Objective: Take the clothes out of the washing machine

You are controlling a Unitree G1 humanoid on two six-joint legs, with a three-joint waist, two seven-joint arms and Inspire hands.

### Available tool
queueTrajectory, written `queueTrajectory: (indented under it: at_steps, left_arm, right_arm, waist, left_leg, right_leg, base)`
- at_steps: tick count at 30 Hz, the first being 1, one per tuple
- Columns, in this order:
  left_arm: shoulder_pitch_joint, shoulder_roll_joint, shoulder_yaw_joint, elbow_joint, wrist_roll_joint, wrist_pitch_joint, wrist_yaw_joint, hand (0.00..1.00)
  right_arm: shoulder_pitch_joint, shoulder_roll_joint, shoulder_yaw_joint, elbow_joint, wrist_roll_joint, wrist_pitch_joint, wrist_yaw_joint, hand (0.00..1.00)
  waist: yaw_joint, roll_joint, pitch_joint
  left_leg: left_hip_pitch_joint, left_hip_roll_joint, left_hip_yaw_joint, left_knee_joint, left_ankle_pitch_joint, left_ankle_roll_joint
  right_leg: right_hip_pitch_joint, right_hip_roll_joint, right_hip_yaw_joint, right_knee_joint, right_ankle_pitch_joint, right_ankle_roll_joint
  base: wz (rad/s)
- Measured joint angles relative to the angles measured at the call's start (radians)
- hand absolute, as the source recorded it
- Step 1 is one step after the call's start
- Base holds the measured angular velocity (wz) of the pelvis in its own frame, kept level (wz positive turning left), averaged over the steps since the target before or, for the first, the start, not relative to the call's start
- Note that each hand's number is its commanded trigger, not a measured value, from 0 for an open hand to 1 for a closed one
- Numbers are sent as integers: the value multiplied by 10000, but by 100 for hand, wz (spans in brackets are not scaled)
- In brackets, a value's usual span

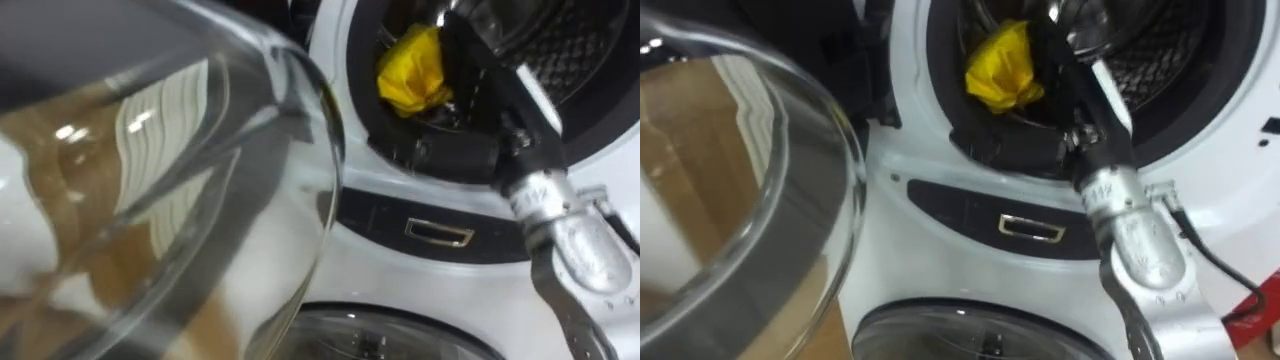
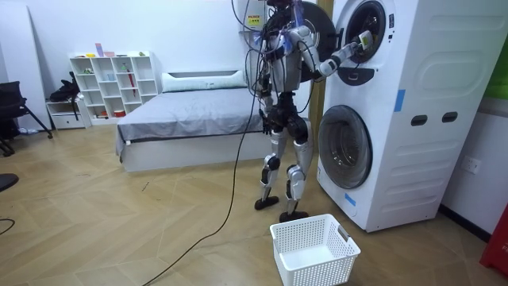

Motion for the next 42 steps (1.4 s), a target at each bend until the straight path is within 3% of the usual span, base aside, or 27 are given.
queueTrajectory:
  at_steps: [2,8,17,34,38,42]
  left_arm:
    - [29,-26,0,-127,-7,-26,10,0]
    - [243,-120,2,-190,10,-218,7,0]
    - [641,-148,179,-190,106,-211,-125,0]
    - [413,-178,600,-179,217,-121,-260,0]
    - [319,-170,814,-198,219,-124,-332,0]
    - [292,-142,862,-196,203,-132,-488,0]
  right_arm:
    - [2,-33,-283,-7,22,-1,-10,0]
    - [2,-45,-921,-10,12,-2,-376,0]
    - [2,-131,-1042,-25,64,-4,-513,0]
    - [3,-547,-1049,409,-733,-23,-278,0]
    - [-18,-707,-1063,621,-1110,-13,111,0]
    - [-291,-859,-1063,959,-1507,-14,454,0]
  waist:
    - [-27,-12,56]
    - [-270,58,119]
    - [-280,45,115]
    - [-325,-137,76]
    - [-309,-309,142]
    - [-283,-358,137]
  left_leg:
    - [-5,14,-65,-44,-8,-11]
    - [32,14,-99,-180,-12,-6]
    - [83,86,-87,-194,-43,-59]
    - [-6,76,-203,-160,-50,-51]
    - [-16,75,-206,-168,-54,-55]
    - [-24,66,-234,-160,-61,-51]
  right_leg:
    - [-5,14,-38,-9,-1,2]
    - [-14,85,-49,-9,-18,30]
    - [12,157,-29,-3,-19,28]
    - [100,113,-172,-170,-23,31]
    - [115,112,-149,-167,-30,21]
    - [112,96,-161,-166,-43,16]
  base:
    - [4]
    - [0]
    - [0]
    - [1]
    - [1]
    - [0]
